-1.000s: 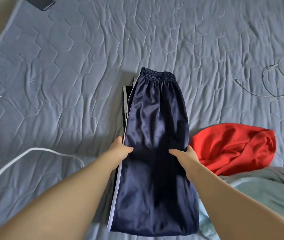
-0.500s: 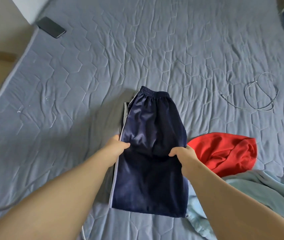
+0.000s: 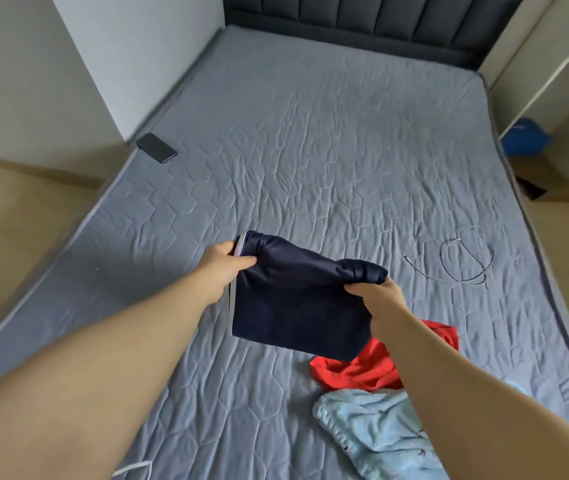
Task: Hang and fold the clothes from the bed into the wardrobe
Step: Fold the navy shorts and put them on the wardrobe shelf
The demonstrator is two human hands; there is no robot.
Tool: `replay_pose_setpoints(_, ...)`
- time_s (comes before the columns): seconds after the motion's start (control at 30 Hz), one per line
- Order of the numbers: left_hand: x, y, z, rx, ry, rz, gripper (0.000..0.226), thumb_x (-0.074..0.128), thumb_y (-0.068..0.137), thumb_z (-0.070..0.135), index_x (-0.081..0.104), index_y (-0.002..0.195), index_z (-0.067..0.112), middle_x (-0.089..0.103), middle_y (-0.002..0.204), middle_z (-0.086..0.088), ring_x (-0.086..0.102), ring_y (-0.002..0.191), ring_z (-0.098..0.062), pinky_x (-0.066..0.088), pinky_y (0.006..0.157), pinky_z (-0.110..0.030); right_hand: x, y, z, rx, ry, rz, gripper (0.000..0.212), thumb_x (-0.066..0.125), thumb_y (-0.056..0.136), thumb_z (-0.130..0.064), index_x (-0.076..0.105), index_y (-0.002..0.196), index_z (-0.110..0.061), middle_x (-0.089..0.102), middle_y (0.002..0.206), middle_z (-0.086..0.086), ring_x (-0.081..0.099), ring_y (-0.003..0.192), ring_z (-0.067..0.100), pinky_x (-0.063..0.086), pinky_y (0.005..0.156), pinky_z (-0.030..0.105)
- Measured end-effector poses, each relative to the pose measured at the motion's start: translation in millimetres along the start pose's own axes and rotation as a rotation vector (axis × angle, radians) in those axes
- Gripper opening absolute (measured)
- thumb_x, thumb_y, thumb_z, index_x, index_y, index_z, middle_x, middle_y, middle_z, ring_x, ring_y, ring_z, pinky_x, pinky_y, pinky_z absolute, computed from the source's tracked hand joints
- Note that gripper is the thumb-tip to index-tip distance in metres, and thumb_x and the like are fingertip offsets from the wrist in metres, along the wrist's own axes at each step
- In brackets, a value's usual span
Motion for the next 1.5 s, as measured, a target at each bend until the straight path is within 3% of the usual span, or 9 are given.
replay_pose_setpoints(0.17, -4, -6, 22, 0.045, -0.186, 0.074, 0.032, 0.062, 0.08, -0.01, 0.061, 0.103, 0.012, 0.058, 0.073, -0.002, 0.054, 0.062, -0.012, 0.048, 0.049, -0.013, 2, -7, -13, -0.139, 0.069, 0.008, 0.023, 0.067, 0.076, 0.003, 0.06, 0.076, -0.018, 0.062, 0.072, 0.002, 0.059, 0.068, 0.016, 0.043, 0.058, 0.024)
replay_pose_setpoints(0.33, -14, -19, -18, -0.027, -0.127, 0.052, 0.033, 0.059, 0.074, -0.019, 0.059, 0.089, 0.011, 0.062, 0.084, -0.009, 0.06, 0.086, -0.024, 0.052, 0.088, -0.037, -4, -13, 21, -0.146, 0.027, -0.038, 0.029, 0.067, 0.073, 0.011, 0.057, 0.073, -0.016, 0.06, 0.068, 0.0, 0.057, 0.063, 0.011, 0.047, 0.053, 0.021)
replay_pose_setpoints(0.47, -11, -36, -79, -0.186, -0.108, -0.058, 0.024, 0.059, 0.079, -0.01, 0.059, 0.097, 0.005, 0.063, 0.091, -0.011, 0.061, 0.078, -0.017, 0.057, 0.07, -0.025, -5, -13, 81, -0.03, -0.151, -0.099, 0.024, 0.067, 0.07, 0.014, 0.059, 0.081, -0.006, 0.053, 0.062, 0.003, 0.047, 0.057, 0.015, 0.04, 0.041, 0.015)
replay_pose_setpoints(0.8, 13, -61, -265, -0.752, 0.291, -0.195, 0.04, 0.061, 0.085, 0.043, 0.054, 0.106, 0.01, 0.058, 0.105, -0.006, 0.057, 0.091, -0.021, 0.047, 0.079, -0.032, -14, -25, 259, 0.405, -0.456, -0.289, 0.039, 0.078, 0.069, -0.001, 0.064, 0.106, -0.004, 0.069, 0.097, 0.01, 0.064, 0.088, 0.022, 0.051, 0.08, 0.027)
replay_pose_setpoints(0.9, 21, -55, -283, -0.742, 0.333, -0.173, 0.06, 0.062, 0.082, 0.047, 0.041, 0.126, 0.011, 0.054, 0.125, -0.008, 0.054, 0.111, -0.028, 0.043, 0.091, -0.037, -12, -21, 269, 0.516, -0.294, -0.304, 0.033, 0.077, 0.075, -0.017, 0.058, 0.102, -0.015, 0.067, 0.088, 0.001, 0.065, 0.077, 0.014, 0.052, 0.058, 0.018)
replay_pose_setpoints(1.0, 31, -40, -285, -0.583, 0.357, -0.027, 0.065, 0.063, 0.084, 0.043, 0.037, 0.133, 0.009, 0.05, 0.131, -0.009, 0.051, 0.112, -0.027, 0.041, 0.088, -0.032, -8, -2, 274, 0.474, -0.305, -0.216, 0.046, 0.074, 0.078, -0.027, 0.055, 0.116, -0.01, 0.064, 0.11, 0.009, 0.062, 0.099, 0.026, 0.052, 0.086, 0.036)
replay_pose_setpoints(1.27, 28, -48, -286, -0.665, 0.402, -0.219, 0.034, 0.061, 0.081, -0.001, 0.055, 0.115, 0.0, 0.061, 0.114, -0.02, 0.059, 0.096, -0.031, 0.045, 0.077, -0.031, -10, -10, 290, 0.523, -0.518, -0.258, 0.023, 0.061, 0.076, 0.002, 0.062, 0.097, -0.006, 0.064, 0.086, 0.011, 0.06, 0.082, 0.027, 0.051, 0.071, 0.032)
replay_pose_setpoints(1.37, 20, -63, -286, -0.821, 0.629, -0.37, 0.043, 0.057, 0.082, 0.006, 0.048, 0.124, 0.003, 0.055, 0.109, -0.018, 0.053, 0.089, -0.029, 0.043, 0.074, -0.034, -20, -24, 295, 0.632, -0.615, -0.323, 0.031, 0.063, 0.074, 0.001, 0.061, 0.105, -0.001, 0.061, 0.083, 0.009, 0.057, 0.072, 0.021, 0.043, 0.056, 0.024)
replay_pose_setpoints(1.5, 30, -47, -285, -0.636, 0.368, -0.156, 0.063, 0.069, 0.079, 0.023, 0.037, 0.133, 0.008, 0.051, 0.128, -0.01, 0.052, 0.108, -0.026, 0.042, 0.088, -0.032, -10, -14, 290, 0.488, -0.523, -0.282, 0.036, 0.072, 0.076, -0.015, 0.057, 0.108, -0.008, 0.064, 0.095, 0.006, 0.062, 0.086, 0.022, 0.05, 0.073, 0.031)
Point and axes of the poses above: each hand's wrist, its own y-axis towards the middle knuckle, its own x-axis out of the palm, z = x × y, the point moved 1 cm from there along y, towards the middle knuckle
